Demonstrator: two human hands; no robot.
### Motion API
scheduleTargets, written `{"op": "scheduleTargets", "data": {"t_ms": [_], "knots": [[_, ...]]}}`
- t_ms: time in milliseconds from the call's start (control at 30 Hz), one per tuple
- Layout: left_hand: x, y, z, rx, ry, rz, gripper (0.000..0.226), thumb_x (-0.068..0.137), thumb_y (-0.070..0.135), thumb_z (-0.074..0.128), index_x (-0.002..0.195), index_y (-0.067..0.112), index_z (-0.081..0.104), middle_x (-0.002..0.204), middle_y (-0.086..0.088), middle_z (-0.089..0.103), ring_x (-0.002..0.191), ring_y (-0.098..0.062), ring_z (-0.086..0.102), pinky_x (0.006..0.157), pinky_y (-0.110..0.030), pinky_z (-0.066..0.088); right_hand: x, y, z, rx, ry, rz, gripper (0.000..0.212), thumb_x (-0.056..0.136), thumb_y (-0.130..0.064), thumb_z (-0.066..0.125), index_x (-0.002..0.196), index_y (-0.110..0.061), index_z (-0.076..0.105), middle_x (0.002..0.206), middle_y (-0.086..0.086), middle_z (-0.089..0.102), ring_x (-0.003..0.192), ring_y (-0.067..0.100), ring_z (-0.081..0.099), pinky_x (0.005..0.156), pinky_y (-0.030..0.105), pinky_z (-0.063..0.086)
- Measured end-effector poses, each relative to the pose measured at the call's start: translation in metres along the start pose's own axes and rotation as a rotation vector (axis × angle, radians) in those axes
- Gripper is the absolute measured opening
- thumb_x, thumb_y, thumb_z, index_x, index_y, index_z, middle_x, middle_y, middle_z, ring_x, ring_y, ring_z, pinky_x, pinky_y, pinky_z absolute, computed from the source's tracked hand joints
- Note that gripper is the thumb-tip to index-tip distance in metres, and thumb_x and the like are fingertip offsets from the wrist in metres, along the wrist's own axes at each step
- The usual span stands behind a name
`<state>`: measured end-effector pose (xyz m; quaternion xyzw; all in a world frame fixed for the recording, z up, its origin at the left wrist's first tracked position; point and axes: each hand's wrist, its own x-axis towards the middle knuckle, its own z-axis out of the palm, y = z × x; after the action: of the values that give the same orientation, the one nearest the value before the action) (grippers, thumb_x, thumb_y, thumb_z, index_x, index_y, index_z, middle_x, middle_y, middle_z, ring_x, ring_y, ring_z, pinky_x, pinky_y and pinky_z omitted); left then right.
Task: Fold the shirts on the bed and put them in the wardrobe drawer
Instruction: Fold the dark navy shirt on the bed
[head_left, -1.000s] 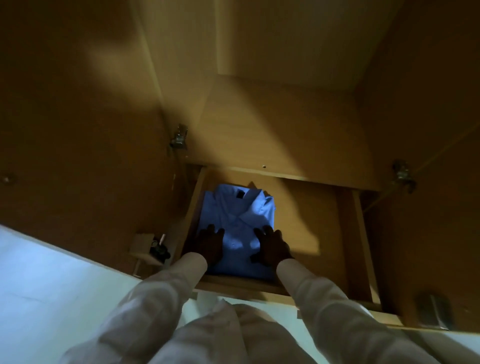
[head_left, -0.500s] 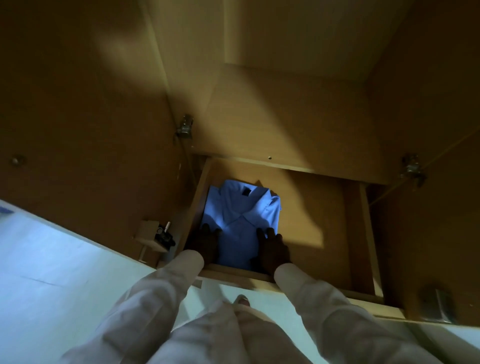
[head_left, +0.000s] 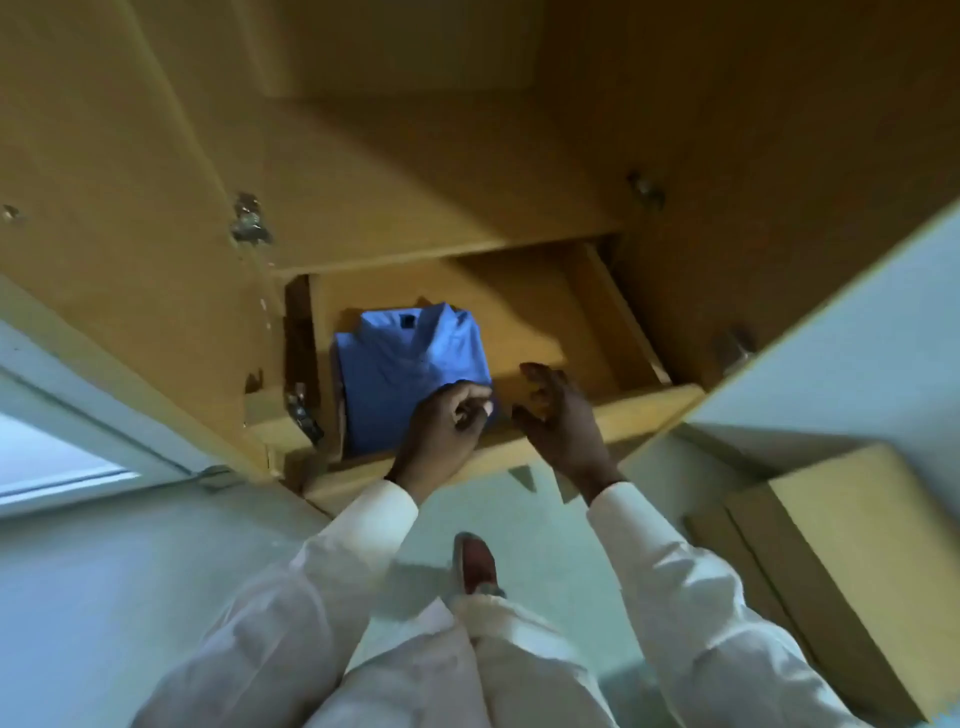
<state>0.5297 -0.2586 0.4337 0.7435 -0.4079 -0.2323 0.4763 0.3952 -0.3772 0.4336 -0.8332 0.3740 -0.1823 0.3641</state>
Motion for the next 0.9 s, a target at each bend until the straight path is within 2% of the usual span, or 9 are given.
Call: {"op": "scheduleTargets", "data": {"t_ms": [133,200,367,467,533,700,767,867,900], "knots": [[-0.072,-0.011,0.019,-0.09,-0.265,-0.025,0.012,0.093,0.019,0.06,0.101,0.019,0.069,0.084,0.019,0.066,0.08,-0.003,0.066,0.068,-0.018,0.054,-0.109,0.011,-0.007,0.067,0.188,0.215,0.047,0.087,-0.02,0.07,0.132,-0.019,0.055,0.118,-0.003,0.063,0.088,0.011,0.066,0.078,0.028,0.055],[-0.106,-0.031,0.034,-0.03,-0.372,-0.048,0.011,0.093,0.021,0.06,0.1,0.019,0.069,0.084,0.017,0.066,0.079,-0.006,0.066,0.067,-0.021,0.055,-0.166,0.024,-0.001,0.1,0.231,0.318,0.041,0.088,-0.022,0.07,0.127,-0.02,0.058,0.114,-0.007,0.065,0.085,0.009,0.067,0.078,0.029,0.056],[-0.205,-0.089,0.076,0.079,-0.606,-0.207,0.012,0.092,0.019,0.061,0.1,0.022,0.069,0.086,0.012,0.066,0.078,-0.007,0.064,0.072,-0.014,0.048,-0.285,0.058,0.04,0.083,0.129,0.543,0.035,0.087,-0.024,0.072,0.121,-0.023,0.062,0.11,-0.008,0.067,0.081,0.005,0.068,0.075,0.025,0.055],[-0.259,-0.129,0.1,0.121,-0.73,-0.311,0.014,0.091,0.022,0.06,0.099,0.03,0.068,0.093,0.015,0.069,0.087,-0.004,0.066,0.081,-0.019,0.051,-0.327,0.081,0.066,0.093,0.057,0.648,0.035,0.087,-0.026,0.071,0.121,-0.026,0.061,0.112,-0.008,0.065,0.081,0.003,0.067,0.078,0.025,0.055],[-0.293,-0.162,0.123,0.147,-0.773,-0.336,0.014,0.09,0.022,0.059,0.099,0.03,0.068,0.099,0.013,0.071,0.092,-0.007,0.066,0.084,-0.022,0.052,-0.358,0.106,0.089,0.104,-0.02,0.722,0.038,0.087,-0.028,0.07,0.124,-0.026,0.059,0.116,-0.007,0.062,0.084,0.002,0.066,0.076,0.018,0.051],[-0.353,-0.245,0.182,0.222,-0.831,-0.26,0.026,0.097,0.02,0.054,0.119,0.011,0.064,0.114,-0.003,0.068,0.095,-0.01,0.061,0.077,-0.009,0.044,-0.42,0.182,0.145,0.1,-0.088,0.808,0.043,0.087,-0.023,0.069,0.129,-0.024,0.058,0.123,-0.002,0.06,0.085,0.005,0.065,0.081,0.022,0.051],[-0.378,-0.291,0.213,0.299,-0.822,-0.199,0.027,0.097,0.023,0.054,0.121,0.014,0.062,0.115,-0.005,0.067,0.096,-0.012,0.062,0.076,-0.007,0.045,-0.442,0.217,0.169,0.116,-0.049,0.851,0.041,0.088,-0.023,0.069,0.127,-0.025,0.058,0.122,-0.005,0.058,0.085,0.004,0.064,0.08,0.022,0.05],[-0.404,-0.352,0.258,0.177,-0.863,-0.237,0.021,0.087,0.041,0.056,0.108,0.042,0.061,0.109,0.0,0.066,0.098,-0.02,0.064,0.087,-0.03,0.053,-0.465,0.262,0.198,0.141,0.006,0.843,0.039,0.088,-0.024,0.07,0.126,-0.025,0.058,0.122,-0.006,0.058,0.088,0.005,0.066,0.077,0.013,0.048],[-0.406,-0.363,0.268,0.162,-0.878,-0.272,0.023,0.084,0.046,0.054,0.105,0.044,0.061,0.109,0.002,0.066,0.096,-0.02,0.064,0.089,-0.036,0.054,-0.469,0.274,0.205,0.133,0.008,0.829,0.04,0.089,-0.025,0.069,0.127,-0.025,0.057,0.123,-0.007,0.058,0.089,0.003,0.065,0.074,0.007,0.046]]}}
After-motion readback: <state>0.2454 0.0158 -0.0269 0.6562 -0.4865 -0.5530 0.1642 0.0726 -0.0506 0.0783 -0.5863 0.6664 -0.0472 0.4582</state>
